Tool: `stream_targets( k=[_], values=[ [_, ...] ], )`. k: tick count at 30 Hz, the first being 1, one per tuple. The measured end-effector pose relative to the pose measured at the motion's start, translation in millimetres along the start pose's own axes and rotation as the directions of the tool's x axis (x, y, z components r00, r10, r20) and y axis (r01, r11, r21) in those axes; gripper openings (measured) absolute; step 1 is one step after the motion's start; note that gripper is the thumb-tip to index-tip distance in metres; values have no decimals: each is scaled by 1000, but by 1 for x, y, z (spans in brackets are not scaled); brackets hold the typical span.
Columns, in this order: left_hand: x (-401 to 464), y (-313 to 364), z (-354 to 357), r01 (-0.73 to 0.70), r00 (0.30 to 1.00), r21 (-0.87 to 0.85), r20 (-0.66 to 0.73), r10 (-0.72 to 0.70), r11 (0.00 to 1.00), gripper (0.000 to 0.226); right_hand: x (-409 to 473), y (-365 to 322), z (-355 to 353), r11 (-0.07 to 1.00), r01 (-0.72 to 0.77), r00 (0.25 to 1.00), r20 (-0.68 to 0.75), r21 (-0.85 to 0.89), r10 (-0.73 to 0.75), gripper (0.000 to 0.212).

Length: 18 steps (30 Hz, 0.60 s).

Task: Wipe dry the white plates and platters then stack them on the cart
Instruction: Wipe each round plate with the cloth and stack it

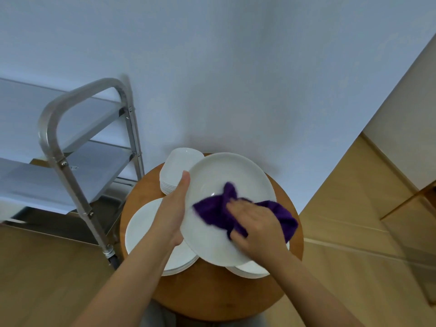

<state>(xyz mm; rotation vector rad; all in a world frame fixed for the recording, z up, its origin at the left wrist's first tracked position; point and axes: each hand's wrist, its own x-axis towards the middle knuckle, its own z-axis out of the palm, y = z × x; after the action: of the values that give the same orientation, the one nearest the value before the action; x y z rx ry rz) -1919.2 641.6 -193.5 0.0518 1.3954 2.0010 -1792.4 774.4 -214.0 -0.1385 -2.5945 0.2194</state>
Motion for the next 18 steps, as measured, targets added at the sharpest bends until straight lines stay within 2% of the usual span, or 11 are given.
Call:
stream_targets(
  k=[2,3,5,7,9,13,15,18],
  values=[
    [-5,-6,7,24,1000,58,5,-24,998,35,13,1,1,990,-131,989,-77,-54,126,45],
    [-7,-9,10,25,1000,79,13,-27,997,35,20,0,1,990,-100,993,-71,-96,94,45],
    [-12,-12,14,7,1000,97,25,-9,995,30,29,3,-2,968,115,993,25,-224,-112,46],
    [-13,-10,11,-41,999,127,-2,42,991,25,36,12,-8,929,234,971,114,-286,-210,49],
    [-13,-5,9,-86,996,144,-15,89,986,26,37,18,-12,949,148,988,83,-278,-130,50],
    [-14,2,8,-97,990,108,-87,106,989,27,19,3,-6,969,-190,980,31,-160,198,62],
    [-13,3,8,-97,987,89,-116,107,991,28,3,-8,1,954,-286,944,147,-91,296,78],
    [-8,4,14,-87,983,99,-154,101,991,34,-16,-21,11,971,-233,902,362,-49,235,105]
  ],
)
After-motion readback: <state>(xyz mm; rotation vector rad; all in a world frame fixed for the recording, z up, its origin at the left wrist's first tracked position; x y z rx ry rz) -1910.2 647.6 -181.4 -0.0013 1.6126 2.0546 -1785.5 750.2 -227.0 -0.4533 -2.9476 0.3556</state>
